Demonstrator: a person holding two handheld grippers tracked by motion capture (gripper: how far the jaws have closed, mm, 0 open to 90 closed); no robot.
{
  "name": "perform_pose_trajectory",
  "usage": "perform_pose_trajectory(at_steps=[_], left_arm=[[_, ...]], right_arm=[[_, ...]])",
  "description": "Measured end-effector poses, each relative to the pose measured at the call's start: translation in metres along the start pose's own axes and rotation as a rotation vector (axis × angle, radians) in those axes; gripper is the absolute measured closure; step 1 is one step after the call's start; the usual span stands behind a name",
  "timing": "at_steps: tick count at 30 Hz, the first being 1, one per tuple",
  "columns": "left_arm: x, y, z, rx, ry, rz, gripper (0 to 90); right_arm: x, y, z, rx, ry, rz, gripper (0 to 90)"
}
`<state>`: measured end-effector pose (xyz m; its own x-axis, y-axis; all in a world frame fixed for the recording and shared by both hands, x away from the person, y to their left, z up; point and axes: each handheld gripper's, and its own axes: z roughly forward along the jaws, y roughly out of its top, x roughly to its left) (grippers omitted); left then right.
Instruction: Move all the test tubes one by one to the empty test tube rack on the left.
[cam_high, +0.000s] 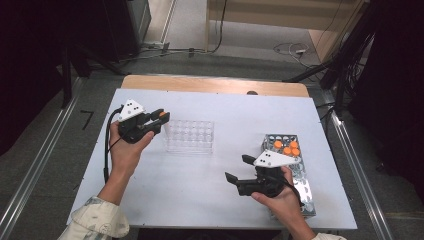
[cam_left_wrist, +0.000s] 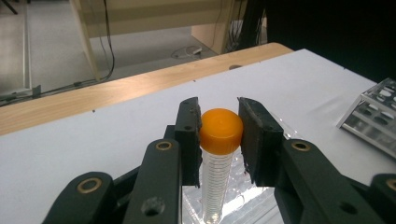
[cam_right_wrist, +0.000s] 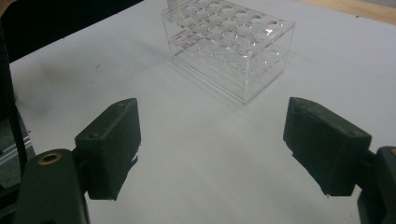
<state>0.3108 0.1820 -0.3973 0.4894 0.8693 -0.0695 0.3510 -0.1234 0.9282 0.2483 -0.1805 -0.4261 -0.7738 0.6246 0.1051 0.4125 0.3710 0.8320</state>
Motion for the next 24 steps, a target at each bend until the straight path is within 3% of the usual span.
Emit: perform_pose_trajectory(at_steps=[14, 24], left_arm=[[-0.010, -0.018, 0.013, 0.090, 0.037, 0.045, 70.7], [-0.009, -0.024, 0.016, 0.116, 0.045, 0.039, 70.5]], right_arm=[[0.000, 0.000, -0.001, -0.002, 0.002, 0.003, 17.6], [0.000, -0.001, 0.000, 0.003, 0.001, -0.003, 17.6]])
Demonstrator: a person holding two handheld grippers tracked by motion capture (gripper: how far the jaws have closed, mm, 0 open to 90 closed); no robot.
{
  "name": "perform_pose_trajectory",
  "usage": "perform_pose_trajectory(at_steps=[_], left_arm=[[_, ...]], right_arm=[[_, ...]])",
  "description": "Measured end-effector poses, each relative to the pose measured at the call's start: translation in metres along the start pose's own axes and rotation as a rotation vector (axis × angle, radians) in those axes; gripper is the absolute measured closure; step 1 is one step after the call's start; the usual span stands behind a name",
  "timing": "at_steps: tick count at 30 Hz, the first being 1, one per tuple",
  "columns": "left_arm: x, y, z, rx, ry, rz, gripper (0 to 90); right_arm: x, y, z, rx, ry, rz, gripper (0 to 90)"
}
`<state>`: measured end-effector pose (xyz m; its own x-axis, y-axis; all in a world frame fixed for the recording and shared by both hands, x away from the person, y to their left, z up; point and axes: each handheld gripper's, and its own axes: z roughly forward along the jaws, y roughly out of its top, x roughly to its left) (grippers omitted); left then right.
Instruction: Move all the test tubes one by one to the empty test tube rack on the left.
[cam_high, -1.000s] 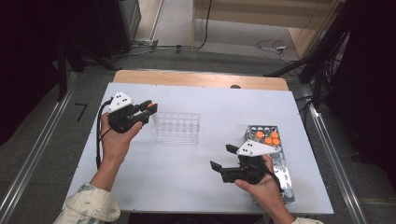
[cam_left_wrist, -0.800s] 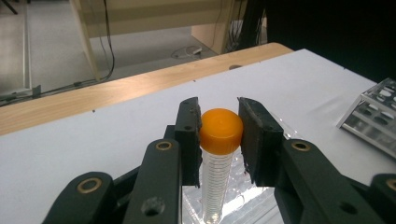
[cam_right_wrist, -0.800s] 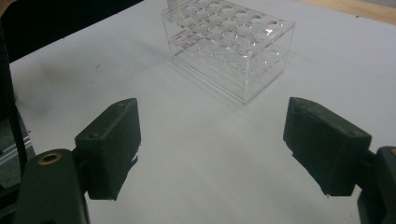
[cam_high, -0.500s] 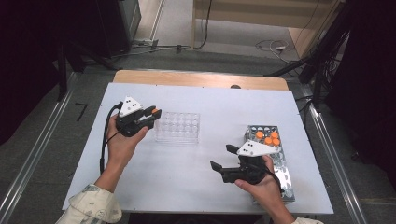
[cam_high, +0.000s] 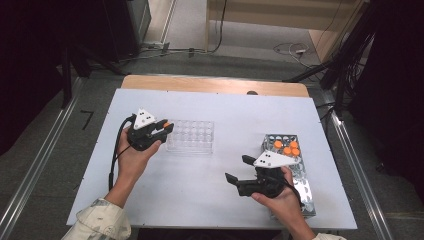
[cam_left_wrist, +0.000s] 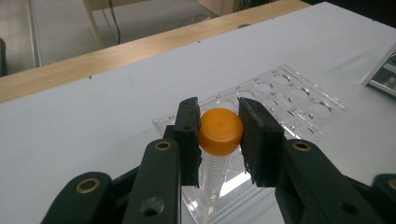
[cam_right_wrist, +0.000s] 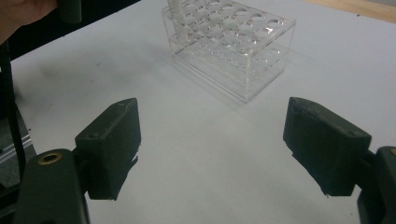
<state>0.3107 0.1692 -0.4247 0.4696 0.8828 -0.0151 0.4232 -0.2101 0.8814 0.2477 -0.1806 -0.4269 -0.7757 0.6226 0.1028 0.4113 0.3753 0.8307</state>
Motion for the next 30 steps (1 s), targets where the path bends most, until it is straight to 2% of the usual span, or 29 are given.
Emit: perform_pose_trajectory(at_steps=[14, 21, 27, 30], left_arm=[[-0.001, -0.005, 0.004, 0.026, -0.016, -0.004, 67.8], [0.002, -0.004, 0.002, 0.010, -0.050, -0.042, 54.4], [0.005, -0.002, -0.003, -0.025, -0.095, -0.094, 41.5], [0.008, 0.000, -0.007, -0.050, -0.102, -0.119, 38.5]], right_arm=[[0.001, -0.001, 0.000, 0.004, 0.001, -0.002, 17.6], [0.000, -0.001, 0.000, -0.001, -0.003, -0.001, 17.6], [-0.001, -0.001, -0.002, -0.002, -0.009, 0.002, 17.6], [-0.001, 0.000, -0.004, -0.010, -0.012, 0.003, 17.6]])
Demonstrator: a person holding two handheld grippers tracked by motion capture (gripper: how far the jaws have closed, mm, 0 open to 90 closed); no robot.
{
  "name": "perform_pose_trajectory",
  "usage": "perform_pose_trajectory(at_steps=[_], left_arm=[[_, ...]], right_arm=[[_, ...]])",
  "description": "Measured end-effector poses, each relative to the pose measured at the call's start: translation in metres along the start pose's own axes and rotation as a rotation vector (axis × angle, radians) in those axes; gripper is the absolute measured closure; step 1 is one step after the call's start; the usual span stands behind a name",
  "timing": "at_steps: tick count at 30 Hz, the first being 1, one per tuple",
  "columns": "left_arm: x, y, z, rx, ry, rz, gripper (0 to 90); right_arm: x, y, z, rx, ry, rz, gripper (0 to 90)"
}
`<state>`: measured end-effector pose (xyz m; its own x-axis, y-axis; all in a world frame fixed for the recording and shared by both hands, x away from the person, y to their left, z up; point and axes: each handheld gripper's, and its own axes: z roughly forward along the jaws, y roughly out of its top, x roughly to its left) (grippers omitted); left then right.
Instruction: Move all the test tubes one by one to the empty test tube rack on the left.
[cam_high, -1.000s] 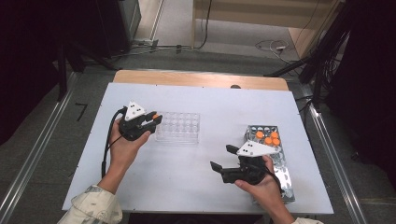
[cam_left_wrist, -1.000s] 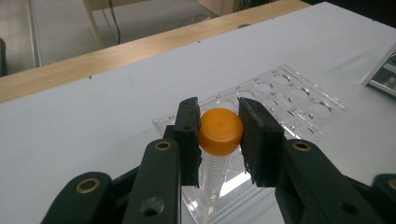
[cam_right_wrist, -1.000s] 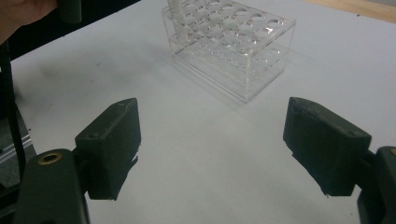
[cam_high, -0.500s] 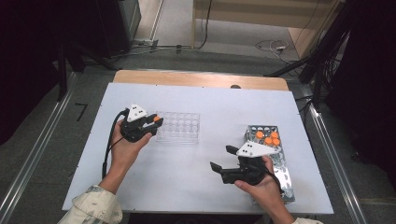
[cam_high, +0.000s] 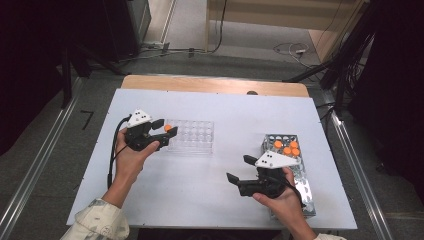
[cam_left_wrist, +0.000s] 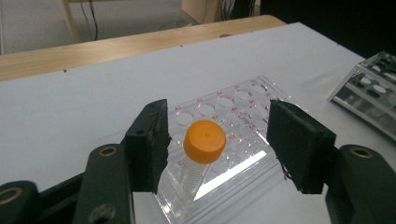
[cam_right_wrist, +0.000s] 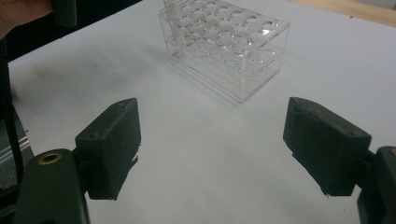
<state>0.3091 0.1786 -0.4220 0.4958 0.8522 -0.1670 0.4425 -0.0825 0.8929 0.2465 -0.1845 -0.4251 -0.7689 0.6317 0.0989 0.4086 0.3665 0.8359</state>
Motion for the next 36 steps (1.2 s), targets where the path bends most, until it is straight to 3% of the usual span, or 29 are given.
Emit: perform_pose_trajectory(at_steps=[10, 24, 36], left_arm=[[0.000, 0.005, -0.009, -0.061, -0.010, -0.047, 32.1], [-0.005, 0.006, -0.010, -0.072, -0.005, -0.046, 27.6], [-0.006, 0.007, -0.012, -0.095, -0.006, -0.049, 24.0]], right_arm=[[-0.010, 0.005, -0.024, -0.060, -0.054, 0.014, 17.8], [-0.031, -0.012, -0.060, -0.097, -0.133, 0.059, 18.1], [-0.044, -0.028, -0.077, -0.092, -0.198, 0.091, 18.5]])
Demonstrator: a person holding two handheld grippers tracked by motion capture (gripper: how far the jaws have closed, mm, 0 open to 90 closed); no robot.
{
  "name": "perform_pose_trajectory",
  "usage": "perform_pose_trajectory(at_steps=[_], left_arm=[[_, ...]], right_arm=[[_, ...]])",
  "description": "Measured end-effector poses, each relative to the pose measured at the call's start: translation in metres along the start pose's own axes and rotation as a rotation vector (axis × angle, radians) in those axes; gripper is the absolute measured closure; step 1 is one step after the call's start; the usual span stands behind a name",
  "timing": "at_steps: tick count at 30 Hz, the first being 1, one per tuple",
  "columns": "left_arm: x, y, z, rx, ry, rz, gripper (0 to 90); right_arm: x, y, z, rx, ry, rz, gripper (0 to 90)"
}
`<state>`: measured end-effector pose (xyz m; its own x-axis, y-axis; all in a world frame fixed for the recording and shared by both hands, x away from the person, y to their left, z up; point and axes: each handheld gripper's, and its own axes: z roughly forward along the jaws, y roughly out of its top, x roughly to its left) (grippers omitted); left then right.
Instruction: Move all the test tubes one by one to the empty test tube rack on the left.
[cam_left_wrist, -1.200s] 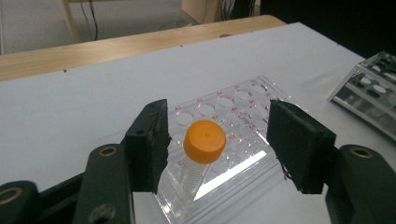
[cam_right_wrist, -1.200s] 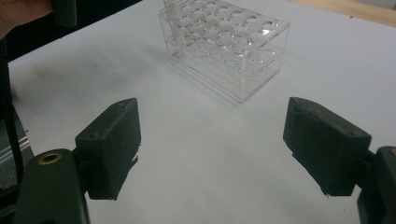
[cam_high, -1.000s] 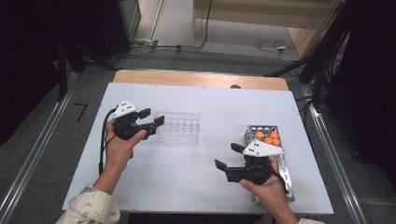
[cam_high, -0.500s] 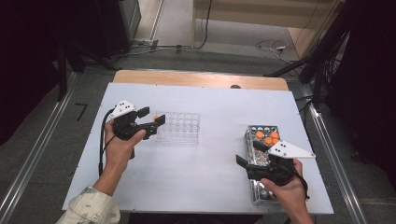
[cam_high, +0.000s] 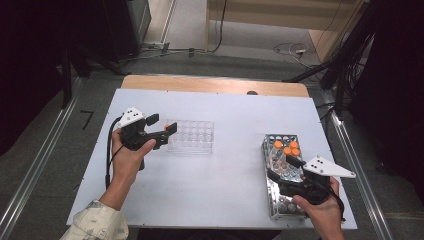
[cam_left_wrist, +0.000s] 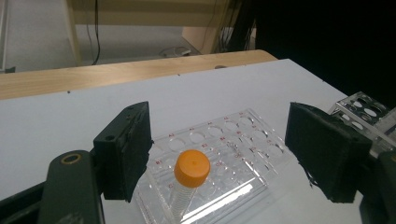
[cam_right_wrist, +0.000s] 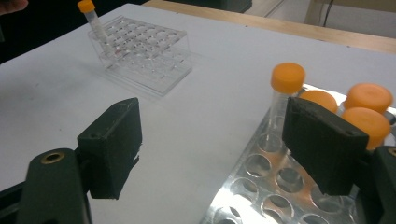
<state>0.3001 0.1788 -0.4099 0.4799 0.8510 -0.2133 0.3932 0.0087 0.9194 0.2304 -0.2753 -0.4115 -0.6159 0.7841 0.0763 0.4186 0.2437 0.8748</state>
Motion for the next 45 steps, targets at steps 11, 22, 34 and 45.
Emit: perform_pose_trajectory(at_steps=[11, 22, 34, 45], left_arm=[[-0.002, 0.000, 0.001, 0.005, -0.001, 0.002, 22.7], [-0.004, -0.001, 0.002, 0.017, -0.009, -0.004, 22.7], [-0.006, -0.001, 0.003, 0.016, -0.012, -0.002, 22.7], [-0.008, -0.001, 0.004, 0.017, -0.016, -0.003, 22.7]], right_arm=[[-0.025, -0.014, -0.009, -0.001, -0.104, 0.036, 18.7], [-0.046, -0.025, 0.003, 0.013, -0.190, 0.067, 25.7], [-0.055, -0.025, 0.013, 0.044, -0.194, 0.030, 47.5], [-0.059, -0.026, 0.020, 0.065, -0.180, 0.007, 61.6]])
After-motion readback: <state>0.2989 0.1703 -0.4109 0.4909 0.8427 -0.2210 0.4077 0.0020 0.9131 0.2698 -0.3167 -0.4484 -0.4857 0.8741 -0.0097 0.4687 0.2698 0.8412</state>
